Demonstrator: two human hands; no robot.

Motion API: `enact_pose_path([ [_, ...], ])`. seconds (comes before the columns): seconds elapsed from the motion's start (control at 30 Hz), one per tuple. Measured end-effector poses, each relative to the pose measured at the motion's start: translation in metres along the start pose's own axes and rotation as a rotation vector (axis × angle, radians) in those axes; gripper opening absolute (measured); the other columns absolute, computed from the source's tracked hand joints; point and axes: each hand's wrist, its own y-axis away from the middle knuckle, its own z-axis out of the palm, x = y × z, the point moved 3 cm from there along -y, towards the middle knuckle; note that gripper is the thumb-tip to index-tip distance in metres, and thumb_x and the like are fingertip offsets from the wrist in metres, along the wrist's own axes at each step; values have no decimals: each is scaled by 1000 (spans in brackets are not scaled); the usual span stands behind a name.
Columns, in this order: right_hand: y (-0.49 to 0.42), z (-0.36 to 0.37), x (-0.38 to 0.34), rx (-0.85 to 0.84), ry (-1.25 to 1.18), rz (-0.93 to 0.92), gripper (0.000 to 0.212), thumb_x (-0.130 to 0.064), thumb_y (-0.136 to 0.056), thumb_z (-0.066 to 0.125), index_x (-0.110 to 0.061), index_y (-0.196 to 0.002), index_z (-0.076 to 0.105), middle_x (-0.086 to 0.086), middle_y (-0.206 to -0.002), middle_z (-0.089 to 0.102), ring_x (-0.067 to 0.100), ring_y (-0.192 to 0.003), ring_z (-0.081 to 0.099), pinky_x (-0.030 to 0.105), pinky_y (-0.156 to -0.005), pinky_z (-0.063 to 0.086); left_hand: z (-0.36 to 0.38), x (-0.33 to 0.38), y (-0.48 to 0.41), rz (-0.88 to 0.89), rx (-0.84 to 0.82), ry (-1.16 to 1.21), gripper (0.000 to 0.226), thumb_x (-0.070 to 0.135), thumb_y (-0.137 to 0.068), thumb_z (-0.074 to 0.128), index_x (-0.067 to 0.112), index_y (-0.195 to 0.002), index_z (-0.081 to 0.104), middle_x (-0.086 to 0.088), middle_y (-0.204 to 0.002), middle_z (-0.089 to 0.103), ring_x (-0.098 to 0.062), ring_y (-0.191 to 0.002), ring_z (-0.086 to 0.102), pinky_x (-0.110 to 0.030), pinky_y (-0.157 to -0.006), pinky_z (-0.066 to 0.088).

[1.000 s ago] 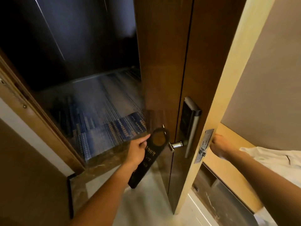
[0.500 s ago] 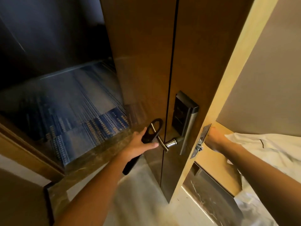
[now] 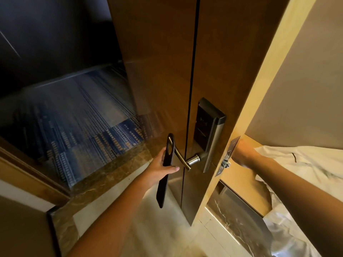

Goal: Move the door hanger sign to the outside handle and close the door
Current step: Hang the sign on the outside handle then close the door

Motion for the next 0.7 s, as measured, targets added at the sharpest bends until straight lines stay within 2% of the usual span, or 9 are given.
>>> enact_pose_path([
  [0.07, 1, 3, -3, -10, -17, 7, 19, 4, -88, 46, -9, -91, 61, 0, -74, 49, 25, -79, 55, 33, -65, 42, -3, 3, 2, -5, -11, -11, 97, 52, -60, 79, 50, -136, 19, 59, -76, 41, 39, -66, 38, -6, -54, 30],
  [0.13, 3, 6, -6, -5, -31, 23, 18, 1, -89, 45, -13, -87, 57, -6, -70, 46, 23, -78, 53, 34, -66, 43, -6, 9, 6, -14, -36, -20, 90, 48, -66, 77, 45, -138, 24, 47, -83, 45, 30, -67, 45, -8, -52, 31],
  [0.2, 4, 7, -9, -25, -20, 20, 16, -4, -91, 45, -9, -95, 59, -3, -77, 49, 21, -79, 51, 36, -69, 44, -7, 11, 6, -26, -68, -3, 73, 39, -70, 76, 31, -134, 42, 29, -95, 54, 15, -73, 54, -9, -54, 36],
  [0.3, 7, 10, -17, -64, -5, -41, 20, -12, -93, 42, -7, -101, 60, 3, -88, 51, 24, -84, 53, 39, -75, 46, 0, 4, 15, -42, -160, 194, 51, 20, -74, 76, 18, -121, 56, -4, -108, 66, -2, -81, 68, -7, -54, 48],
  [0.37, 11, 13, -22, -52, -15, -55, 16, -17, -94, 41, -16, -95, 57, 1, -88, 51, 20, -83, 52, 39, -75, 47, 6, -2, 30, -14, -214, 172, 45, 19, -75, 75, 25, -117, 59, 0, -111, 65, 0, -85, 67, -9, -60, 49],
  [0.47, 15, 18, -28, -18, 0, -56, 8, -20, -93, 42, -26, -90, 46, -3, -88, 49, 17, -80, 50, 37, -73, 47, 16, -14, 51, 17, -275, 90, 64, 26, -72, 76, 29, -129, 48, 9, -113, 61, 3, -96, 62, -14, -76, 48],
  [0.57, 22, 21, -36, -9, -25, -29, 18, -22, -94, 40, -22, -104, 54, -2, -93, 51, 19, -83, 51, 39, -77, 48, 26, -25, 62, 10, -220, 4, 91, 36, -67, 78, 32, -142, 26, 3, -133, 51, -13, -122, 49, -37, -101, 43],
  [0.63, 28, 23, -43, -3, -25, -13, 29, -23, -94, 38, -16, -118, 53, 5, -105, 58, 26, -93, 55, 42, -82, 47, 28, -29, 63, 29, -143, -59, 100, 41, -65, 79, 41, -142, 15, 3, -149, 32, -21, -135, 35, -40, -105, 34],
  [0.7, 32, 25, -51, -4, -12, -35, 34, -24, -95, 37, -15, -125, 51, 10, -123, 57, 31, -104, 56, 43, -87, 46, 28, -34, 59, 63, -62, -142, 108, 43, -64, 80, 41, -142, 6, 3, -155, 18, -22, -140, 24, -36, -105, 31],
])
